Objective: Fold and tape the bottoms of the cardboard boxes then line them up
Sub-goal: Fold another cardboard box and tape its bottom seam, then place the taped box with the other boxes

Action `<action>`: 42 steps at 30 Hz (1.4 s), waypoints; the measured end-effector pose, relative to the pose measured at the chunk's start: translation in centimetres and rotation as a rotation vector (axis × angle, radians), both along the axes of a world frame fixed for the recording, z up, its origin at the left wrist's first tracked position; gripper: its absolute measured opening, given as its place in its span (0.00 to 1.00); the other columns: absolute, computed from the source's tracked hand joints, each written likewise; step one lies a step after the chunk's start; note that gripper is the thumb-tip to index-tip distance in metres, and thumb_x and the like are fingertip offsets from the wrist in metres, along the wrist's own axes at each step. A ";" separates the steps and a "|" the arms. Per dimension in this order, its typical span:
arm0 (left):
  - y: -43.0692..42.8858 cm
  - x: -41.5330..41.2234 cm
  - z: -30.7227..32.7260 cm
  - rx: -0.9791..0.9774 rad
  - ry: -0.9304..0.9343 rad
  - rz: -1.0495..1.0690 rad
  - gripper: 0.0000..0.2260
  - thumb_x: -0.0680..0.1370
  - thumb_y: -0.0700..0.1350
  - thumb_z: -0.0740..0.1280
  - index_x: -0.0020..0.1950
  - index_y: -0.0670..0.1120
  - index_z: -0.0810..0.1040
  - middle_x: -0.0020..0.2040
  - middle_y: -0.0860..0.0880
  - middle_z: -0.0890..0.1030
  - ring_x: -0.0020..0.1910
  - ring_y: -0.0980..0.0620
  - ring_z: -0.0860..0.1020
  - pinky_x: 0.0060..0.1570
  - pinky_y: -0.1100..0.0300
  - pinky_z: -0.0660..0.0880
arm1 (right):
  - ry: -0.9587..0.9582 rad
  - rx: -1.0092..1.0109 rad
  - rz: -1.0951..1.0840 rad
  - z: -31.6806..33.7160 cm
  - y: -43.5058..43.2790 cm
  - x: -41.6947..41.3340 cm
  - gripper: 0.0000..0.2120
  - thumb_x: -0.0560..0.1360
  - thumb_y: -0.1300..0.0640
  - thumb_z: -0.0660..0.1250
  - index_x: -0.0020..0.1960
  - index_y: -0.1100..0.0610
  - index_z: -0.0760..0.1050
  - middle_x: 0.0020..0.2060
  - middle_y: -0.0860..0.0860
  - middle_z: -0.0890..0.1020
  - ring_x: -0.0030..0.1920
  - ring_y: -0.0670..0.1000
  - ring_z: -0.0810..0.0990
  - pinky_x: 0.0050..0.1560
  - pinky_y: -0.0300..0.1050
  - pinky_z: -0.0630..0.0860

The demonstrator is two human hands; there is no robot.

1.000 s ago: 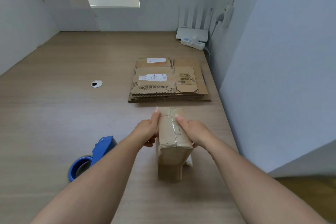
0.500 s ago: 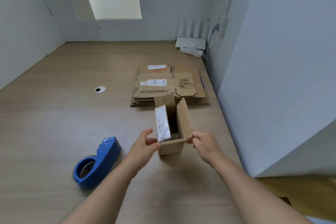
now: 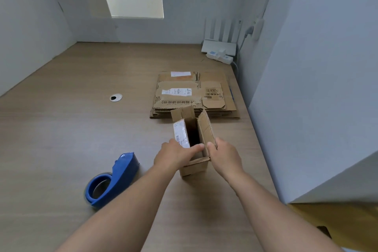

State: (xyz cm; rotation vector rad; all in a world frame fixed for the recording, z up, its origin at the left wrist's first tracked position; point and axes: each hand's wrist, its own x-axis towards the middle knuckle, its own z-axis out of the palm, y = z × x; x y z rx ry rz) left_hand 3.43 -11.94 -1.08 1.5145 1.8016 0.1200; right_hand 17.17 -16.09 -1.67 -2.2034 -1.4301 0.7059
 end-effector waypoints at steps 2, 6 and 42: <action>0.0 0.2 -0.3 0.017 0.082 -0.027 0.33 0.68 0.64 0.67 0.65 0.45 0.68 0.57 0.45 0.73 0.52 0.45 0.77 0.51 0.52 0.78 | -0.036 -0.007 0.000 -0.2 0.1 -0.4 0.16 0.80 0.53 0.53 0.34 0.52 0.59 0.38 0.53 0.72 0.42 0.56 0.70 0.39 0.46 0.64; -0.2 -0.8 -0.2 0.121 -0.142 0.029 0.10 0.78 0.47 0.59 0.46 0.42 0.75 0.47 0.43 0.79 0.47 0.44 0.79 0.48 0.52 0.78 | -0.052 -0.005 -0.031 -0.8 0.0 0.2 0.13 0.81 0.53 0.52 0.41 0.56 0.65 0.35 0.51 0.70 0.42 0.55 0.72 0.39 0.46 0.66; -32.0 -24.2 6.2 0.624 -0.089 1.010 0.16 0.80 0.50 0.62 0.38 0.41 0.75 0.34 0.45 0.75 0.34 0.48 0.74 0.34 0.59 0.68 | -0.084 0.433 0.981 6.4 -16.7 -26.6 0.10 0.79 0.53 0.55 0.42 0.55 0.70 0.39 0.51 0.76 0.41 0.53 0.75 0.37 0.45 0.69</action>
